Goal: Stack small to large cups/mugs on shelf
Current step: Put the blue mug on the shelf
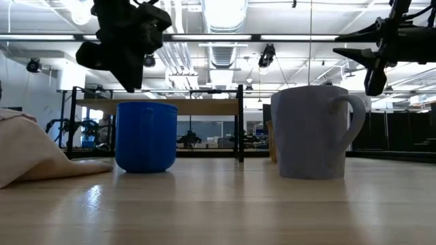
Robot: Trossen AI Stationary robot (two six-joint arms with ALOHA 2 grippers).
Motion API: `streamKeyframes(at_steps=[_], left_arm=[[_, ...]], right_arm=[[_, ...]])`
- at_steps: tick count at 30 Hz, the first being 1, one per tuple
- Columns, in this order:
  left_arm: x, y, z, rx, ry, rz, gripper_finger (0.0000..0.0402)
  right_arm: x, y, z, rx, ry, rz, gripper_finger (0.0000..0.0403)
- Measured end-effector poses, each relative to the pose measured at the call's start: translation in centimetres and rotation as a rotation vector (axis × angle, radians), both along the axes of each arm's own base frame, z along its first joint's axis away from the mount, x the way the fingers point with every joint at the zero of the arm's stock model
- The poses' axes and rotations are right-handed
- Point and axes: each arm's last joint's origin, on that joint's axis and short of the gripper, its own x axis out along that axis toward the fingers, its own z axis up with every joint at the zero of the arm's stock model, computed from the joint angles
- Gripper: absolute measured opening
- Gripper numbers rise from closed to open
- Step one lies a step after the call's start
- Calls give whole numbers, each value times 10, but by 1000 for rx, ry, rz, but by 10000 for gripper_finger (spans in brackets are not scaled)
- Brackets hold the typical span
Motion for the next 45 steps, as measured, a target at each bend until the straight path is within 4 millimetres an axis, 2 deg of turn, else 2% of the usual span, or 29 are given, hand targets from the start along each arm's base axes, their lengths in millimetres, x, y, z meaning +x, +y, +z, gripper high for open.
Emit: streamKeyframes(at_steps=[4, 27, 37, 41, 45], left_arm=[[1, 0, -1, -6, -5, 13, 68], [27, -4, -46, 6, 166, -83, 68], [40, -4, -65, -3, 198, -231, 60], [39, -4, -63, -9, 189, -224, 12], [29, 1, -47, -6, 199, -210, 3]], right_arm=[[0, 0, -1, -1, 10, -1, 82], [1, 0, -3, -1, 29, -8, 82], [1, 0, -3, -1, 29, -10, 82], [1, -1, -3, 2, 29, -22, 82], [1, -1, -3, 5, 29, -39, 82]])
